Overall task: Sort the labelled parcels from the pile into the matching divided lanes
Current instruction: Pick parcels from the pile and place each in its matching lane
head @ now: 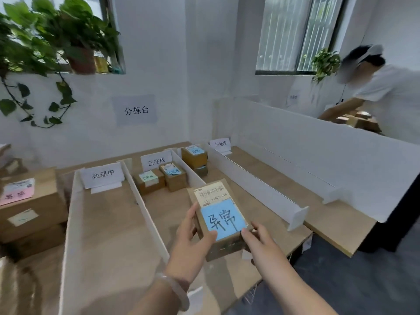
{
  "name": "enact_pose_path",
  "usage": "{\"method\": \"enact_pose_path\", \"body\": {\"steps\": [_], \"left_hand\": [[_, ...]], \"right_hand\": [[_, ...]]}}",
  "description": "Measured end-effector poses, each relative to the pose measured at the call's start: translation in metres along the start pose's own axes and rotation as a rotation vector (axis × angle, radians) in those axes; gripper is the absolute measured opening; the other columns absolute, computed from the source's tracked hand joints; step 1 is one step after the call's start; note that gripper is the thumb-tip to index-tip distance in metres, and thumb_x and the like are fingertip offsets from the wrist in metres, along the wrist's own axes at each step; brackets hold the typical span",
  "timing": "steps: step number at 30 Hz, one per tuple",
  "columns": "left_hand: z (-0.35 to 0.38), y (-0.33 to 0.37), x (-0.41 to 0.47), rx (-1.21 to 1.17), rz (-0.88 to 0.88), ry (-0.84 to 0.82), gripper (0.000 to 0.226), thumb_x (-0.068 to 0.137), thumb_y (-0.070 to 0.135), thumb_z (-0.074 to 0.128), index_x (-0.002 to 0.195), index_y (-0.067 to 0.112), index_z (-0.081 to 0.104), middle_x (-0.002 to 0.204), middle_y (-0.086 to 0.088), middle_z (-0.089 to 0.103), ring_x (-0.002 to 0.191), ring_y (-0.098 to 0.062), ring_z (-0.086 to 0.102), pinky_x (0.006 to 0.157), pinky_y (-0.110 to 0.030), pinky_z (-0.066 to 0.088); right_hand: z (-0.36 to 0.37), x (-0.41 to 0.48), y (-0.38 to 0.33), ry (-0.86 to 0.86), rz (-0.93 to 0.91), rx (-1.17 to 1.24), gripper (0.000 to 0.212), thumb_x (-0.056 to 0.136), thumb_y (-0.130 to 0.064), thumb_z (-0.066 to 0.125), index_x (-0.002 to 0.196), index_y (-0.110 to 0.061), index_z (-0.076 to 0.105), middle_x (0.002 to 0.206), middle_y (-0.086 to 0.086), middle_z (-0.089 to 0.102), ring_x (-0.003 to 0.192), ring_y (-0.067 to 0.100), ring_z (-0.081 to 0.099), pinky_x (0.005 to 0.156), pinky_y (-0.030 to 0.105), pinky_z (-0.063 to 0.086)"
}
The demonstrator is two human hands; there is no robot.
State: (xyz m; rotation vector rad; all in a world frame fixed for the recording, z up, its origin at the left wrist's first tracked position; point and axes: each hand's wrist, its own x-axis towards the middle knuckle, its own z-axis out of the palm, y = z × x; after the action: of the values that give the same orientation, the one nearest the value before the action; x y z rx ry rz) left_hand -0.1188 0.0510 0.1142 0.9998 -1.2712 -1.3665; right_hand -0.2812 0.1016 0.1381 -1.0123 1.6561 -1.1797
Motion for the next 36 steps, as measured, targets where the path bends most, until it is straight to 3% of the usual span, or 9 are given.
{"method": "enact_pose_path", "body": {"steps": [4, 7, 11, 15, 20, 27, 32, 34, 36], "left_hand": [[0.025, -0.013, 0.039, -0.01, -0.07, 0.022, 0.074, 0.062, 0.039, 0.078, 0.119, 0.071, 0.045, 0.138, 0.013, 0.052, 0.128, -0.024, 0.053, 0.099, -0.049, 0.051], [0.039, -0.025, 0.072, -0.01, -0.073, 0.033, 0.077, 0.055, 0.043, 0.079, 0.119, 0.07, 0.046, 0.136, 0.018, 0.052, 0.128, -0.024, 0.053, 0.101, -0.051, 0.049], [0.05, -0.039, 0.122, -0.074, -0.126, 0.004, 0.075, 0.059, 0.037, 0.08, 0.116, 0.072, 0.047, 0.141, 0.009, 0.051, 0.131, -0.03, 0.049, 0.104, -0.055, 0.046], [0.063, -0.052, 0.177, -0.114, -0.234, -0.013, 0.072, 0.077, 0.017, 0.077, 0.112, 0.071, 0.046, 0.134, 0.006, 0.056, 0.125, -0.028, 0.055, 0.091, -0.053, 0.055], [0.084, -0.059, 0.236, -0.097, -0.255, 0.004, 0.068, 0.075, 0.022, 0.075, 0.107, 0.075, 0.047, 0.133, 0.007, 0.058, 0.125, -0.026, 0.054, 0.091, -0.048, 0.056], [0.111, -0.078, 0.296, -0.051, -0.276, 0.06, 0.065, 0.089, 0.009, 0.067, 0.114, 0.063, 0.043, 0.119, 0.018, 0.059, 0.115, -0.019, 0.061, 0.086, -0.044, 0.059], [0.127, -0.095, 0.336, -0.001, -0.298, 0.157, 0.066, 0.087, 0.009, 0.067, 0.12, 0.061, 0.042, 0.122, 0.02, 0.054, 0.115, -0.018, 0.06, 0.08, -0.04, 0.061], [0.133, -0.104, 0.354, 0.005, -0.322, 0.214, 0.066, 0.086, 0.009, 0.067, 0.123, 0.058, 0.043, 0.123, 0.019, 0.054, 0.114, -0.017, 0.061, 0.079, -0.041, 0.061], [0.137, -0.114, 0.375, -0.013, -0.366, 0.257, 0.066, 0.086, 0.007, 0.067, 0.123, 0.056, 0.043, 0.118, 0.018, 0.055, 0.111, -0.017, 0.063, 0.079, -0.044, 0.061]], "right_hand": [[-0.03, 0.041, 0.007, -0.014, 0.006, -0.085, 0.027, 0.098, -0.046, 0.046, 0.125, -0.045, 0.042, 0.122, -0.015, 0.056, 0.111, 0.004, 0.051, 0.096, 0.031, 0.041], [-0.041, 0.075, 0.006, -0.028, 0.008, -0.107, 0.027, 0.099, -0.044, 0.045, 0.126, -0.044, 0.043, 0.121, -0.017, 0.056, 0.105, -0.002, 0.049, 0.085, 0.025, 0.039], [-0.048, 0.124, 0.005, -0.09, 0.009, -0.192, 0.032, 0.101, -0.043, 0.043, 0.132, -0.046, 0.039, 0.122, -0.022, 0.054, 0.103, -0.009, 0.046, 0.082, 0.02, 0.037], [-0.057, 0.177, -0.001, -0.104, 0.028, -0.241, 0.028, 0.102, -0.043, 0.037, 0.129, -0.051, 0.031, 0.12, -0.024, 0.046, 0.107, -0.003, 0.04, 0.091, 0.02, 0.031], [-0.073, 0.241, 0.002, -0.08, -0.005, -0.252, 0.04, 0.1, -0.048, 0.039, 0.139, -0.052, 0.035, 0.137, -0.024, 0.045, 0.126, -0.001, 0.039, 0.101, 0.026, 0.033], [-0.096, 0.316, 0.012, -0.167, -0.038, -0.213, 0.042, 0.099, -0.042, 0.047, 0.139, -0.053, 0.038, 0.132, -0.033, 0.045, 0.107, -0.029, 0.038, 0.098, 0.017, 0.033], [-0.11, 0.379, 0.025, -0.279, -0.066, -0.195, 0.044, 0.099, -0.033, 0.051, 0.14, -0.046, 0.04, 0.138, -0.021, 0.047, 0.117, -0.02, 0.042, 0.085, 0.004, 0.035], [-0.118, 0.402, 0.027, -0.333, -0.098, -0.23, 0.047, 0.098, -0.034, 0.052, 0.143, -0.041, 0.04, 0.141, -0.017, 0.046, 0.124, -0.012, 0.042, 0.088, 0.003, 0.034], [-0.126, 0.425, 0.027, -0.359, -0.122, -0.224, 0.048, 0.096, -0.037, 0.053, 0.142, -0.041, 0.041, 0.141, -0.019, 0.045, 0.129, -0.008, 0.04, 0.1, 0.011, 0.034]]}}
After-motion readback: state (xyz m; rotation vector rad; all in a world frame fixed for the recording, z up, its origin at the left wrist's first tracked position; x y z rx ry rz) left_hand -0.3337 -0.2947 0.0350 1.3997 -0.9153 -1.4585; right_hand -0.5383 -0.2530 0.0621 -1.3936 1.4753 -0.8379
